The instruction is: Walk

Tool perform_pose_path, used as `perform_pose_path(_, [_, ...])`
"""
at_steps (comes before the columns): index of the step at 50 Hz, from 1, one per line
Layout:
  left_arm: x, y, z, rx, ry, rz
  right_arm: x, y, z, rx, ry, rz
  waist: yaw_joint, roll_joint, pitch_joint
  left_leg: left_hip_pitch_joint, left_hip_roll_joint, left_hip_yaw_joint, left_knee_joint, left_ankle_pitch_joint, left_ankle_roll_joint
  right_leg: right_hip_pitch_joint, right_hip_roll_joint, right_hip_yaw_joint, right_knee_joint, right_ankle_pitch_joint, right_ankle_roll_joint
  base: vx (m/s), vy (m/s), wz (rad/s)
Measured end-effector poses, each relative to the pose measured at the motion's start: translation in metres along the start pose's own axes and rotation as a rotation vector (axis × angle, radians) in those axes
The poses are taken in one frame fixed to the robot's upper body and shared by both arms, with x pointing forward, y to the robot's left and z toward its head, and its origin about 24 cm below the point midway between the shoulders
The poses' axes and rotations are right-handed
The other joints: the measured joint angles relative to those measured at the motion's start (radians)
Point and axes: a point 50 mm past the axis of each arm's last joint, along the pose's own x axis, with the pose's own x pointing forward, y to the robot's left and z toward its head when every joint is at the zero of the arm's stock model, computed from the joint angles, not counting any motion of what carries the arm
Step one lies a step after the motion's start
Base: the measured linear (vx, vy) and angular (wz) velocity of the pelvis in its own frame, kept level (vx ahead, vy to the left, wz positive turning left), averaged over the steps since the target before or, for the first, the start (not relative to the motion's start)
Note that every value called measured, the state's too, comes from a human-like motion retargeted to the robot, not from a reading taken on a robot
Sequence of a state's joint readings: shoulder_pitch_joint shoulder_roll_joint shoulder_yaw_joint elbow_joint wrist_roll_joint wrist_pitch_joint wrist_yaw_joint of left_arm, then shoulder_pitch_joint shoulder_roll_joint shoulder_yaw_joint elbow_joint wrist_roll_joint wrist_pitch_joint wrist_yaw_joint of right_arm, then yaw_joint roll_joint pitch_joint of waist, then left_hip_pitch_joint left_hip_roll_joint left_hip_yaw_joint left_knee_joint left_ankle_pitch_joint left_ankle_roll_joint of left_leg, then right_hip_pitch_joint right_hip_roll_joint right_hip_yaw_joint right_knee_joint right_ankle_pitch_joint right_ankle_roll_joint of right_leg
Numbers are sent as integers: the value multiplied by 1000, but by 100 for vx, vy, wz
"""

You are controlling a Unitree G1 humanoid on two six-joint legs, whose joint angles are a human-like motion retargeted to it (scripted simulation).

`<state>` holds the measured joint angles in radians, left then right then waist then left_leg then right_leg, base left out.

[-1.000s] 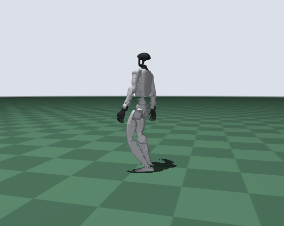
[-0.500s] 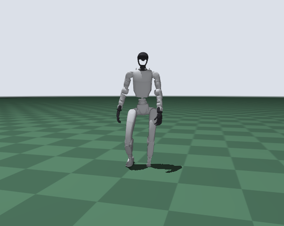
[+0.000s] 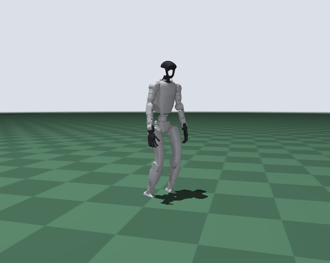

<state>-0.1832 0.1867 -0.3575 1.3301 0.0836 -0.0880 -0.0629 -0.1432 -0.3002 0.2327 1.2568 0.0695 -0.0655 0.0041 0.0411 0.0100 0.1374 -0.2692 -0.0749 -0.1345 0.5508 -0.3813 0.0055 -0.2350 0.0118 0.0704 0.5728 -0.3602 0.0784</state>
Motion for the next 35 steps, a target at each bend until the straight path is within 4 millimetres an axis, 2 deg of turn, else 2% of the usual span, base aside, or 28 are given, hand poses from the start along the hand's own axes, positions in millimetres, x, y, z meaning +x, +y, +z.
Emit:
perform_pose_path(3, [0,-8,-3,9,9,-18,1,8,5,-25,-19,32,-8,-6,1,-5,-13,21,14,-21,11,-31,-17,-7,66,-30,3,-1,6,3])
perform_pose_path(7, [0,-8,-1,32,5,-20,1,20,12,-63,-47,86,-29,-32,-10,-2,-41,50,-31,-9,27,-91,-57,-10,148,-55,7,0,7,-7])
perform_pose_path(13, [1,0,5,84,-5,-7,1,36,17,-117,-64,163,-50,-79,-35,12,-79,92,-125,35,41,-168,-120,-47,220,-95,-7,1,5,-25])
perform_pose_path(15, [1,4,6,100,-8,-7,1,38,20,-136,-68,179,-49,-86,-49,81,-76,92,-291,112,43,-160,-121,-56,171,-82,-10,3,1,-36])
perform_pose_path(18, [0,2,3,127,-2,-22,1,42,18,-162,-60,202,-47,-107,-54,83,-95,111,-284,110,49,-154,-143,-58,168,-94,-7,-1,0,-32])
perform_pose_path(35, [-2,5,-5,245,19,-65,1,57,24,-218,-57,266,-10,-96,-74,123,-47,177,-349,140,48,-82,-101,-51,-31,-28,20,0,-2,-34])
